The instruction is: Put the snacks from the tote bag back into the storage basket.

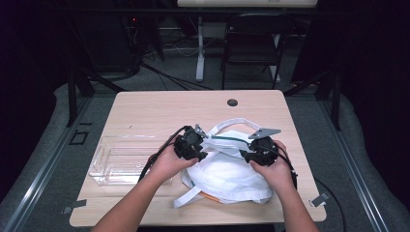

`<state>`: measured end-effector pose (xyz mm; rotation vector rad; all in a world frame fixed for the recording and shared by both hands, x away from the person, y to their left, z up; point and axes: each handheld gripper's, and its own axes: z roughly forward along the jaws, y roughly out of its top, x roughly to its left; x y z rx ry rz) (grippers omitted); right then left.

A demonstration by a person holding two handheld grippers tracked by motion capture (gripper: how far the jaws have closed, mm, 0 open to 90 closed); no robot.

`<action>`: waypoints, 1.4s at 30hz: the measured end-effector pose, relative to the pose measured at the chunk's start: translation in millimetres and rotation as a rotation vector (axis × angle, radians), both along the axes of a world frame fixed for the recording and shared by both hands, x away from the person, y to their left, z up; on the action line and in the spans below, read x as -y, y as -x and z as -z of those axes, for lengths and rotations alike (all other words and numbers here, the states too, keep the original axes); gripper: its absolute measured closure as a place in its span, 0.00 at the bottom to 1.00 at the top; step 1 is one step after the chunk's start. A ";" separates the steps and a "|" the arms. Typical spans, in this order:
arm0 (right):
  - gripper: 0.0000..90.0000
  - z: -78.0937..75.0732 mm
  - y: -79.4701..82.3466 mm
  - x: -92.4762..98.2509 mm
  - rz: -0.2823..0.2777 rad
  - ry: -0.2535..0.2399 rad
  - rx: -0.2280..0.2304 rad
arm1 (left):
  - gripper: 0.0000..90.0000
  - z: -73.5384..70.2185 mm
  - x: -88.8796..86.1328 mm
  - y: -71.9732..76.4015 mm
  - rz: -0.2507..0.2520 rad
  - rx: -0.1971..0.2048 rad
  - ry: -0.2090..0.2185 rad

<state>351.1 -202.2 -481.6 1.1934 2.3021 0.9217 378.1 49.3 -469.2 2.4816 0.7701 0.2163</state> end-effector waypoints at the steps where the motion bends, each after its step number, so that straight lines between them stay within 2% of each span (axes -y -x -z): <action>1: 0.66 -0.5 1.2 -0.4 -0.003 -0.004 -0.002 | 0.74 1.8 -0.3 1.2 0.002 0.002 0.000; 8: 0.66 -1.7 5.6 -4.7 -0.012 -0.029 -0.003 | 0.75 9.0 -5.4 8.6 0.002 -0.007 0.030; 12: 0.66 -0.4 6.8 -7.0 -0.015 -0.034 -0.004 | 0.75 10.3 -7.4 14.1 -0.004 0.019 0.022; 17: 0.66 1.2 7.6 -9.1 -0.018 -0.043 -0.008 | 0.76 11.6 -9.6 18.8 0.000 0.010 0.035; 18: 0.66 2.1 8.0 -10.5 -0.024 -0.047 -0.007 | 0.76 12.4 -11.2 20.3 0.000 0.004 0.051; 23: 0.66 2.9 8.5 -11.2 -0.027 -0.057 -0.009 | 0.76 15.0 -12.6 25.2 0.006 0.008 0.060; 24: 0.68 3.1 8.8 -11.2 -0.033 -0.069 -0.023 | 0.76 15.9 -13.4 27.6 0.011 0.010 0.068; 27: 0.69 3.2 9.7 -11.6 -0.028 -0.070 -0.029 | 0.76 17.2 -13.6 30.0 0.023 0.004 0.064; 28: 0.69 3.6 9.9 -11.8 -0.024 -0.073 -0.030 | 0.76 19.0 -13.5 33.5 0.032 0.011 0.047; 30: 0.69 4.8 9.9 -12.3 -0.030 -0.071 -0.036 | 0.76 20.3 -14.7 36.5 0.038 0.008 0.062; 34: 0.68 7.6 9.5 -14.4 -0.027 -0.065 -0.033 | 0.76 21.8 -16.6 36.6 0.048 0.002 0.048; 42: 0.68 9.5 10.4 -15.7 -0.041 -0.056 -0.043 | 0.77 26.0 -20.9 40.8 0.046 -0.008 0.064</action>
